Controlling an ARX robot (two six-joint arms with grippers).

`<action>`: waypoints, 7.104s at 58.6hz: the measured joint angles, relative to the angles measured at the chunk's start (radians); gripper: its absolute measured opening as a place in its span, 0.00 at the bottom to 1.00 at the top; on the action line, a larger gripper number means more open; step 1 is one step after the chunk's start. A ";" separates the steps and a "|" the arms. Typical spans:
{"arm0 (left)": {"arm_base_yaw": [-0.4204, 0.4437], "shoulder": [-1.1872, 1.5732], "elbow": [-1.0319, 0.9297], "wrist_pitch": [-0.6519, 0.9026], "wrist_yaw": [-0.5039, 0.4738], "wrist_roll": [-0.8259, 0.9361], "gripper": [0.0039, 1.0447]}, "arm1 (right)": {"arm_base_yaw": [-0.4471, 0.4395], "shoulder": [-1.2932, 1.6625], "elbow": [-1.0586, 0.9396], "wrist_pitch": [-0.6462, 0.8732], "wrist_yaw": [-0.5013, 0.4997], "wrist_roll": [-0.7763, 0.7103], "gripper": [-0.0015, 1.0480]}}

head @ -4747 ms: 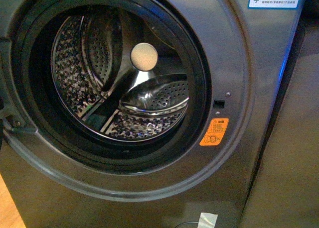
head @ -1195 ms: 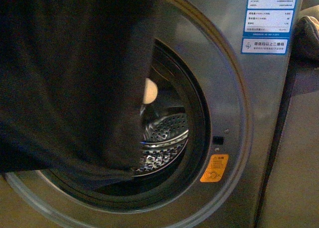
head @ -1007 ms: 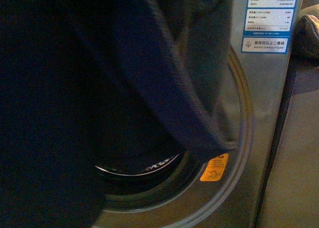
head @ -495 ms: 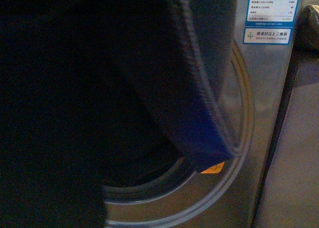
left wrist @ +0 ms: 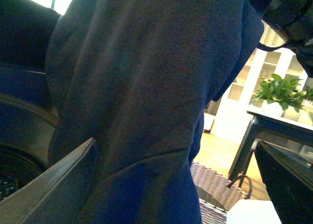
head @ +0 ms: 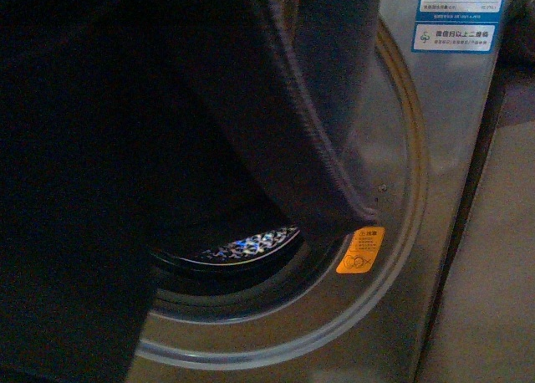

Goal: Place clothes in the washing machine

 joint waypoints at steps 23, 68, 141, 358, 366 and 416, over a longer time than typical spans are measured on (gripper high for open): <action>-0.252 0.094 0.212 -0.428 -0.081 0.321 0.94 | 0.000 0.000 0.000 0.000 0.000 0.000 0.06; -0.557 0.214 0.393 -0.469 -0.439 0.622 0.94 | 0.000 0.000 0.000 0.000 0.001 0.000 0.06; -0.666 0.313 0.650 -0.696 -1.140 0.671 0.67 | 0.000 -0.003 -0.001 0.002 0.007 -0.001 0.15; -0.246 1.804 1.778 -0.841 -1.378 0.960 0.10 | -0.563 -1.348 -1.930 0.302 0.173 0.120 0.02; -0.243 1.776 1.719 -0.848 -1.293 0.952 0.28 | -0.563 -1.349 -1.930 0.302 0.173 0.120 0.02; -0.280 1.108 0.634 -0.580 -1.044 0.932 0.94 | -0.563 -1.349 -1.930 0.302 0.173 0.120 0.02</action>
